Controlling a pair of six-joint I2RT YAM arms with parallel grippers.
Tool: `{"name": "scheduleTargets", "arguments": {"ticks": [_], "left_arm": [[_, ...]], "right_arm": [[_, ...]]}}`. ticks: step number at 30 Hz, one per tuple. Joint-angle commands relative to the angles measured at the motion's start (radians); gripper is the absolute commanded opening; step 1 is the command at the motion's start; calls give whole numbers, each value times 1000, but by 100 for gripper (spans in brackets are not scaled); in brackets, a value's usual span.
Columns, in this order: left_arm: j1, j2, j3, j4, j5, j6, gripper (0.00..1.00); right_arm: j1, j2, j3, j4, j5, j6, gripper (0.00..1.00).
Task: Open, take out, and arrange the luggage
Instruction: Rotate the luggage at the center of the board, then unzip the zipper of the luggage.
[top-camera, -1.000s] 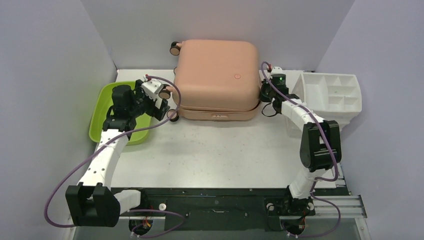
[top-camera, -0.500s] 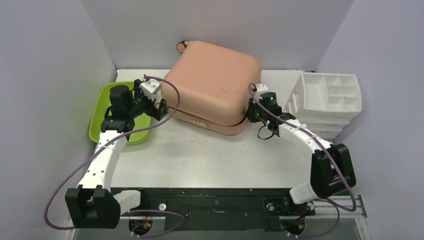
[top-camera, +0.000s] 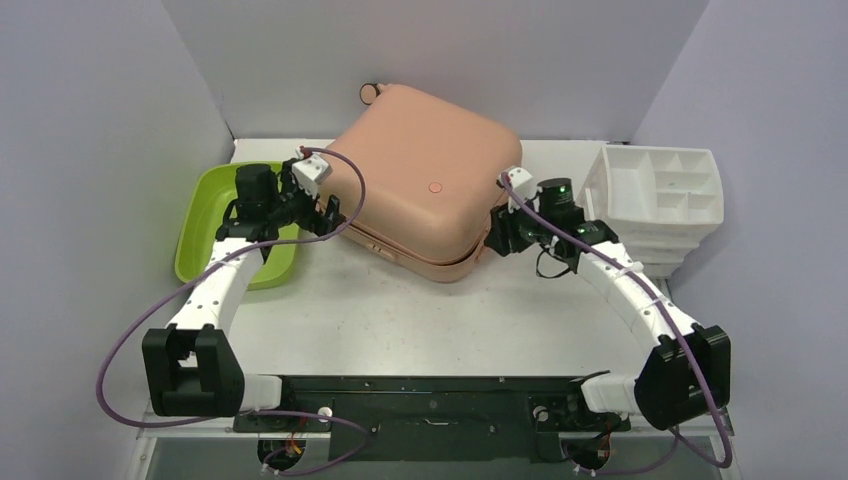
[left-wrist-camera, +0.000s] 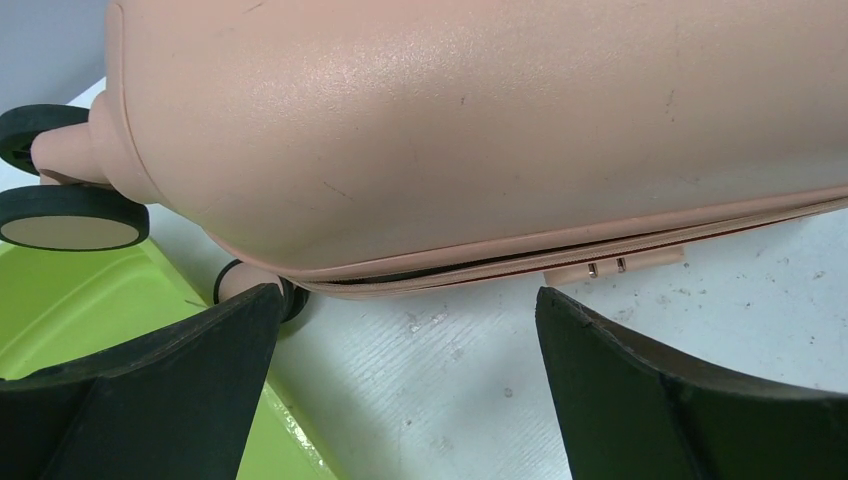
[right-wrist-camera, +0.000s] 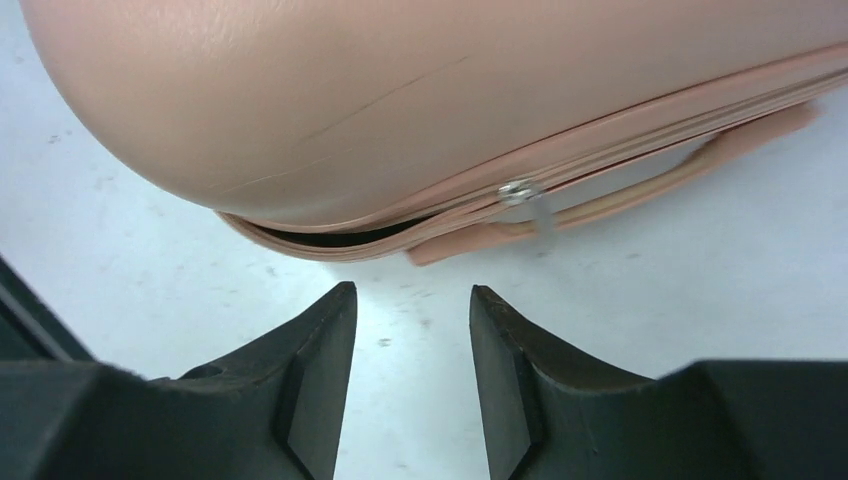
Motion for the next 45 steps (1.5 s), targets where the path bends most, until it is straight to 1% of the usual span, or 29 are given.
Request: {"name": "scheduleTargets", "arguments": {"ticks": [1, 2, 3, 4, 5, 7, 11, 20, 25, 27, 29, 30, 31, 32, 33, 34, 37, 41, 45], "left_arm": [[-8, 17, 66, 56, 39, -6, 96], [-10, 18, 70, 56, 42, -7, 96], [-15, 18, 72, 56, 45, -7, 96], [-17, 17, 74, 56, 50, -7, 96], [-23, 15, 75, 55, 51, -6, 96], [-34, 13, 74, 48, 52, 1, 96], [-59, 1, 64, 34, 39, 17, 96], [-82, -16, 37, 47, 25, 21, 96], [-92, -21, 33, 47, 20, 28, 96], [-96, -24, 31, 45, 18, 34, 96], [-100, -28, 30, 44, 15, 40, 96], [-102, -29, 29, 44, 14, 43, 96], [-105, -31, 26, 43, 12, 45, 96], [-107, -34, 23, 43, 12, 46, 96], [-109, -36, 22, 42, 12, 48, 96], [-111, -39, 19, 41, 12, 50, 96], [-122, -55, 8, 34, 12, 65, 96], [-133, -77, -9, 30, 15, 78, 96], [-142, -82, -25, 29, 15, 83, 96]], "right_arm": [[-121, -26, 109, -106, -119, -319, 43], [-130, -18, 114, -117, -135, -369, 44], [-143, -2, 120, -140, -138, -474, 44], [-147, 10, 123, -152, -149, -534, 45], [-150, 36, 130, -185, -152, -644, 45], [-150, 84, 146, -209, -165, -745, 46], [-148, 186, 201, -220, -186, -790, 46], [-117, 326, 241, -126, -181, -734, 44], [-103, 344, 243, -100, -220, -700, 42], [-97, 345, 232, -55, -207, -662, 39], [-96, 347, 224, -5, -183, -616, 34], [-95, 350, 225, 13, -175, -596, 28], [-94, 352, 225, 21, -152, -589, 25], [-95, 354, 227, 33, -138, -570, 17], [-96, 355, 229, 40, -105, -559, 14], [-97, 355, 232, 42, -88, -554, 8], [-106, 343, 241, 50, -3, -513, 0], [-120, 323, 242, 68, 117, -457, 0], [-122, 324, 261, 92, 274, -386, 0]]}}
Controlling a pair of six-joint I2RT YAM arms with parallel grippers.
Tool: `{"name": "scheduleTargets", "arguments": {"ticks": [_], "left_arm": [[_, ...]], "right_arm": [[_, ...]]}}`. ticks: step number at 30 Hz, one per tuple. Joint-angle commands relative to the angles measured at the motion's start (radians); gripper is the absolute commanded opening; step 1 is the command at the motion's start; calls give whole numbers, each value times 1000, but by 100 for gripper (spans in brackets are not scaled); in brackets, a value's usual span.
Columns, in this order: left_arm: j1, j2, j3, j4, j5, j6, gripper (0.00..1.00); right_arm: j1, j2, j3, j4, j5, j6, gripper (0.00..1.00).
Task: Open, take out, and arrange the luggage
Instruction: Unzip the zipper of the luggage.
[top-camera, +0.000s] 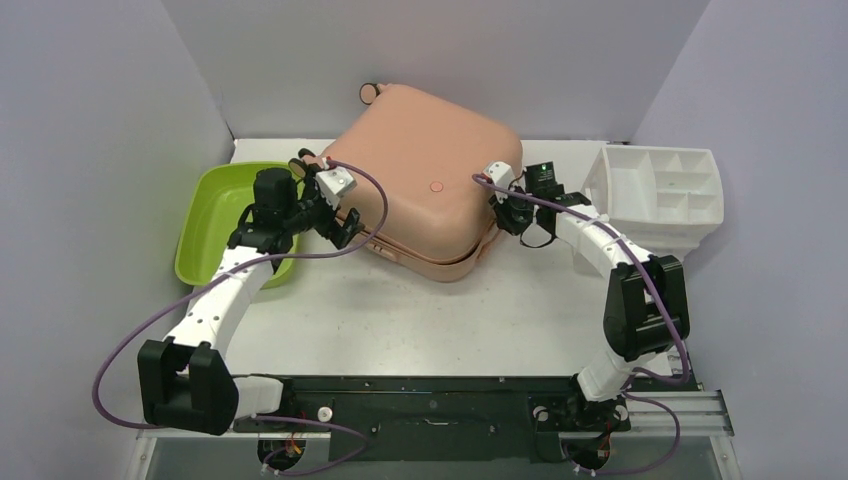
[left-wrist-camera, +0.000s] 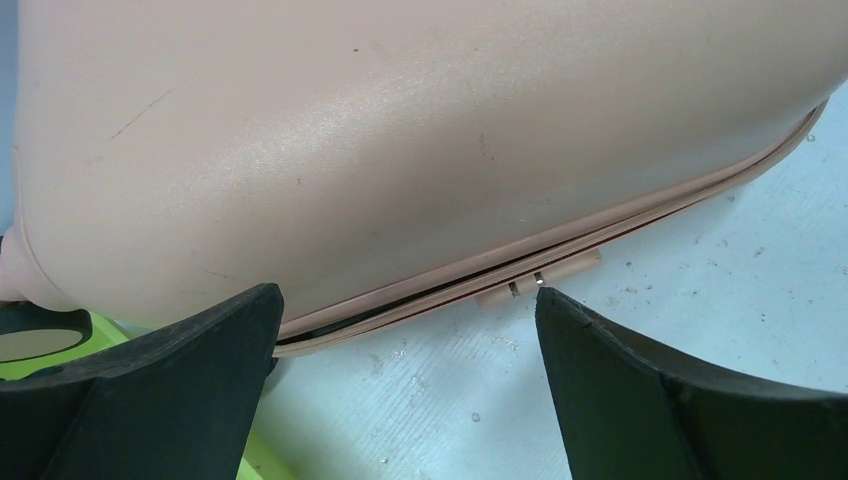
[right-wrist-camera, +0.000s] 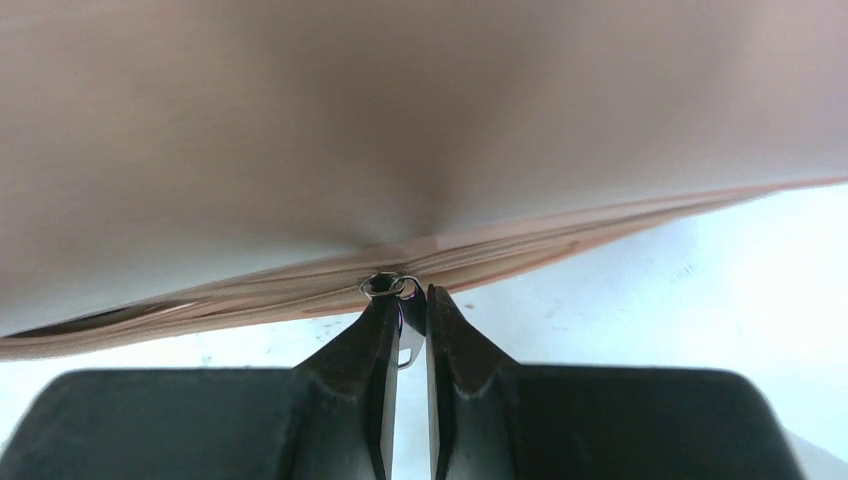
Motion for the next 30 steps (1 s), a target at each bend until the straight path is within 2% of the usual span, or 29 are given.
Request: {"name": "scheduleTargets", "arguments": {"ticks": [1, 10, 13, 19, 25, 30], "left_arm": [[-11, -32, -11, 30, 12, 21, 96], [-21, -42, -7, 25, 18, 27, 96], [-23, -46, 2, 18, 22, 31, 96], [-43, -60, 58, 1, 40, 18, 96], [-164, -28, 131, 45, -12, 1, 96], [-303, 76, 207, 121, -139, -65, 96]], "right_arm": [[-24, -26, 59, 112, 292, 100, 0], [-34, 98, 204, 136, 476, 208, 0], [-35, 138, 267, 123, 477, 238, 0], [-38, 132, 244, 154, 439, 288, 0], [-80, 128, 239, 162, 384, 345, 0], [-98, 130, 224, 165, 326, 398, 2]]}}
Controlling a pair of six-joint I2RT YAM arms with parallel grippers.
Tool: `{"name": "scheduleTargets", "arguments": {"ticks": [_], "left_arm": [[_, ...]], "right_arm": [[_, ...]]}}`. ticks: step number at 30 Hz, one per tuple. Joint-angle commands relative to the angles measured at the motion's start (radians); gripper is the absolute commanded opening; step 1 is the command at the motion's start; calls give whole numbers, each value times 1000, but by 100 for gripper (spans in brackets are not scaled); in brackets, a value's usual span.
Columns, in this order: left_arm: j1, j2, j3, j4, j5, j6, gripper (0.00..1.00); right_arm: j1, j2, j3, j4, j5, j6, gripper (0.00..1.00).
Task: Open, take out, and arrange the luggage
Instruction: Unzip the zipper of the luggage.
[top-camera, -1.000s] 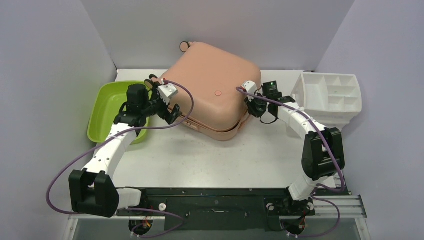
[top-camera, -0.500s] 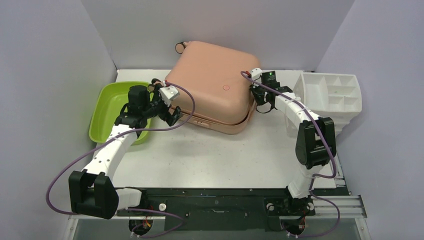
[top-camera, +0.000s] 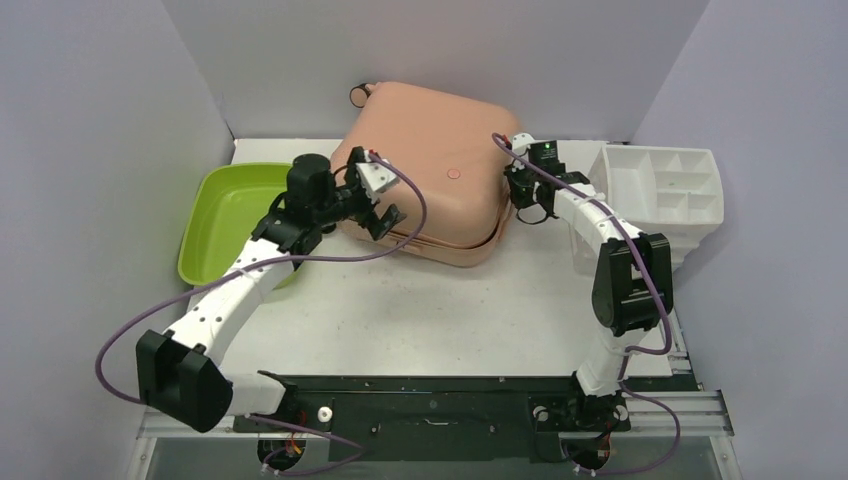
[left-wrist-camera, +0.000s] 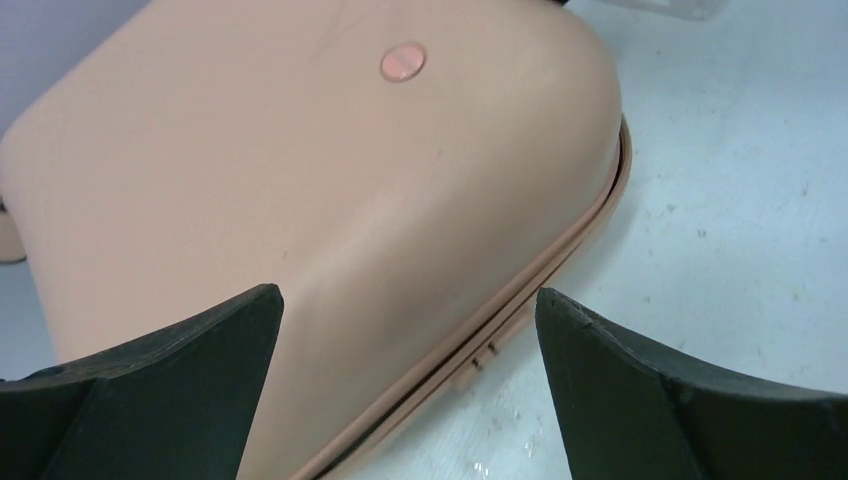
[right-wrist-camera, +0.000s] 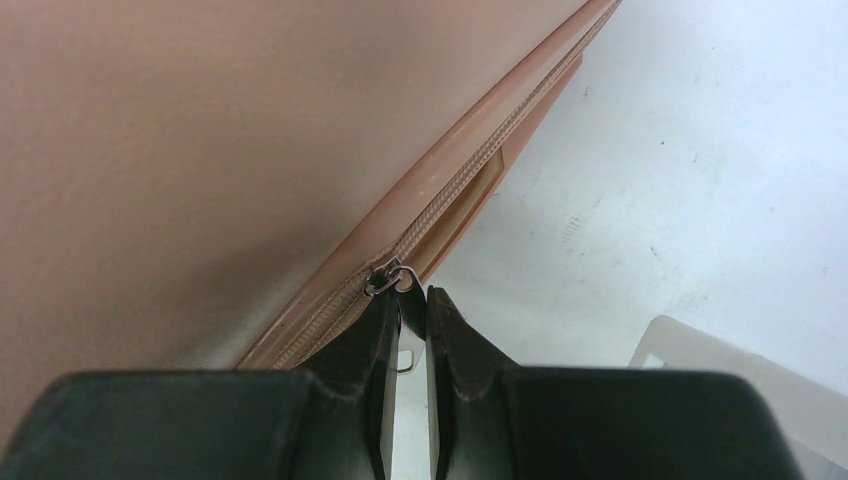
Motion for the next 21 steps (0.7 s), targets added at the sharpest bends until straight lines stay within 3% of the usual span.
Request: {"name": "scheduleTargets", "arguments": {"ticks": [1, 11, 17, 21], "left_arm": [[-99, 115, 115, 97, -148, -66, 96], [-225, 421, 434, 36, -239, -176, 96], [-247, 544, 489, 4, -246, -193, 98], [-247, 539, 415, 4, -210, -173, 83]], "right_arm": [[-53, -34, 7, 124, 12, 78, 2], [-74, -25, -18, 133, -42, 176, 2], [-101, -12, -25, 165, -32, 246, 2], [-121, 11, 7, 175, 9, 267, 2]]}}
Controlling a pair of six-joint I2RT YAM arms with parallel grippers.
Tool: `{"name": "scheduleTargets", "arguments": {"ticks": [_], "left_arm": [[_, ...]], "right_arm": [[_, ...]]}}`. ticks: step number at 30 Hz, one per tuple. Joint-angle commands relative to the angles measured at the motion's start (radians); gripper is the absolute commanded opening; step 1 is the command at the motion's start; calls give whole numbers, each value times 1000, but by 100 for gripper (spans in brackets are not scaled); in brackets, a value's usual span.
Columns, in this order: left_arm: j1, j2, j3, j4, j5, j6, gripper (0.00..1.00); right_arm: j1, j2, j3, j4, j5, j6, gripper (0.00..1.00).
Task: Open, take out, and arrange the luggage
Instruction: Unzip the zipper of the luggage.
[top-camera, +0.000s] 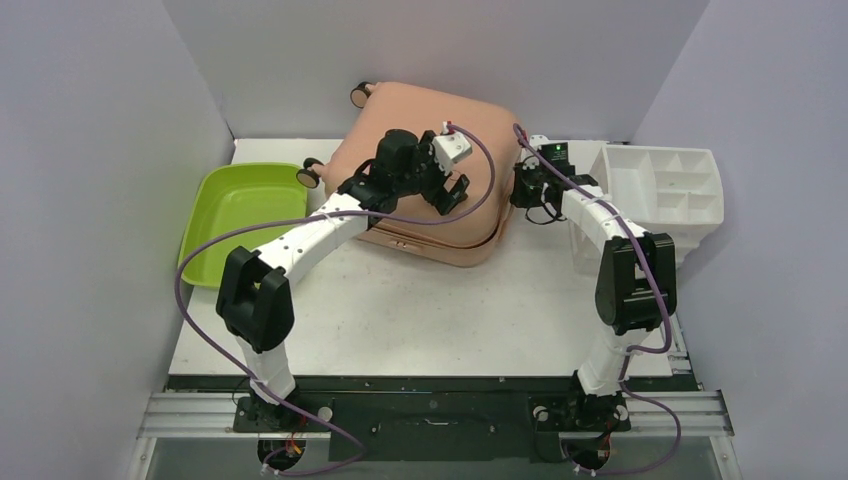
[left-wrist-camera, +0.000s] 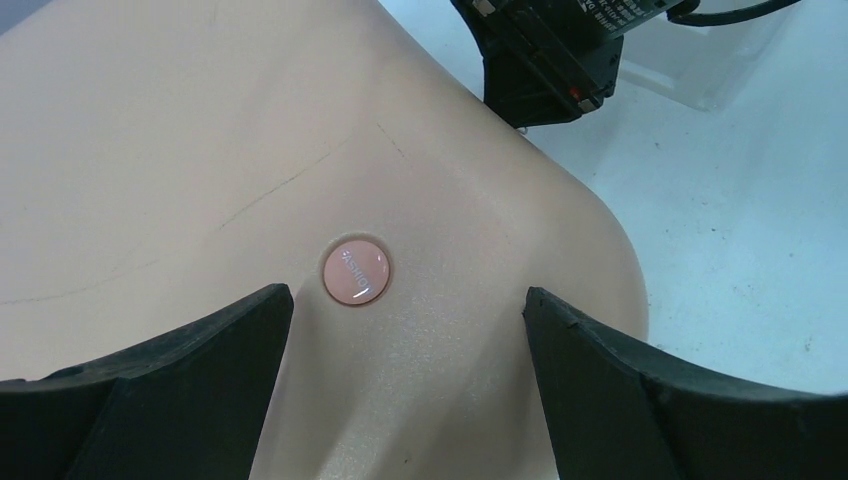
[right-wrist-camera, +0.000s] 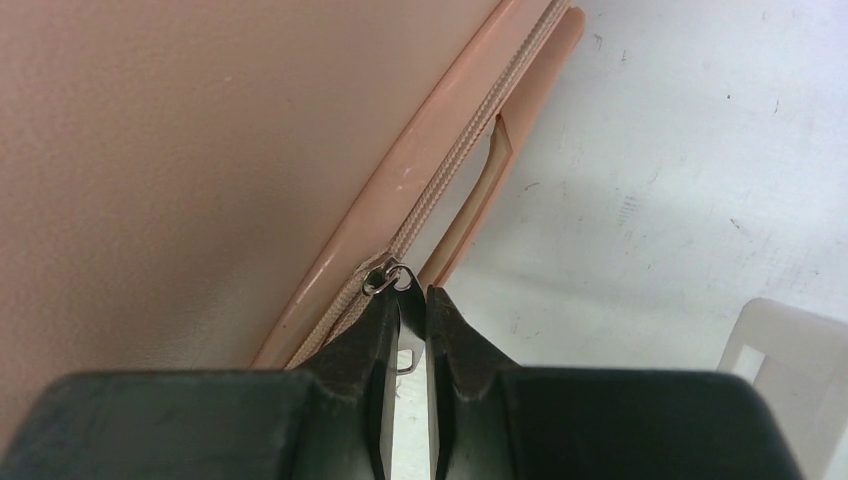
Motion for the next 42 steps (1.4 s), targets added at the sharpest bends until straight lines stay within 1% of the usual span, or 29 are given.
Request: {"name": "scheduleTargets", "arguments": {"ticks": [1, 4, 6, 9, 13, 15, 16, 17, 18, 19, 20, 21, 26, 27, 30, 33, 34, 35, 36, 38, 40, 42], "left_arm": [[-3, -2, -71, -38, 18, 14, 78], [-2, -32, -129, -43, 22, 43, 63], [-2, -54, -161, -54, 24, 56, 56], [0, -81, -200, -67, 29, 66, 54], [1, -98, -234, -82, 28, 81, 54], [2, -106, -242, -85, 40, 89, 60], [3, -117, -248, -86, 50, 94, 71], [7, -123, -252, -89, 94, 103, 77], [9, -133, -261, -96, 154, 115, 88], [8, -137, -264, -130, 180, 165, 95], [3, -140, -269, -158, 229, 200, 99], [0, -140, -273, -211, 244, 280, 98], [6, -114, -340, -283, 273, 526, 96], [10, -110, -346, -301, 282, 598, 96], [36, -88, -372, -310, 348, 714, 96], [55, -61, -363, -334, 383, 830, 96], [63, -44, -339, -403, 410, 866, 96], [66, -36, -324, -452, 423, 938, 96], [74, -25, -293, -545, 463, 973, 96], [75, -27, -270, -639, 518, 1044, 96], [59, -44, -272, -686, 542, 1102, 96], [38, -58, -281, -700, 542, 1109, 96]], "right_arm": [[-66, 22, 46, 130, 138, 51, 2], [-72, 45, 89, 127, 182, 64, 2], [-73, 55, 106, 136, 218, 70, 2], [-73, 69, 129, 148, 289, 73, 2], [-75, 82, 155, 177, 335, 83, 2], [-76, 91, 177, 178, 313, 85, 2], [-76, 92, 178, 176, 301, 94, 1], [-76, 91, 172, 176, 281, 104, 1], [-75, 83, 164, 179, 245, 108, 1], [-74, 78, 145, 188, 232, 116, 1], [-74, 67, 136, 193, 209, 117, 1], [-74, 63, 122, 198, 200, 119, 1], [-84, 63, 118, 168, 141, 107, 1], [-89, 63, 117, 161, 137, 107, 1], [-99, 60, 120, 147, 119, 106, 1], [-105, 55, 127, 137, 110, 112, 2], [-109, 54, 127, 136, 106, 115, 2], [-111, 51, 127, 137, 103, 121, 2], [-112, 49, 126, 136, 99, 123, 2], [-113, 44, 118, 141, 93, 126, 2], [-113, 43, 111, 147, 90, 129, 2], [-114, 46, 109, 152, 87, 134, 2]]}}
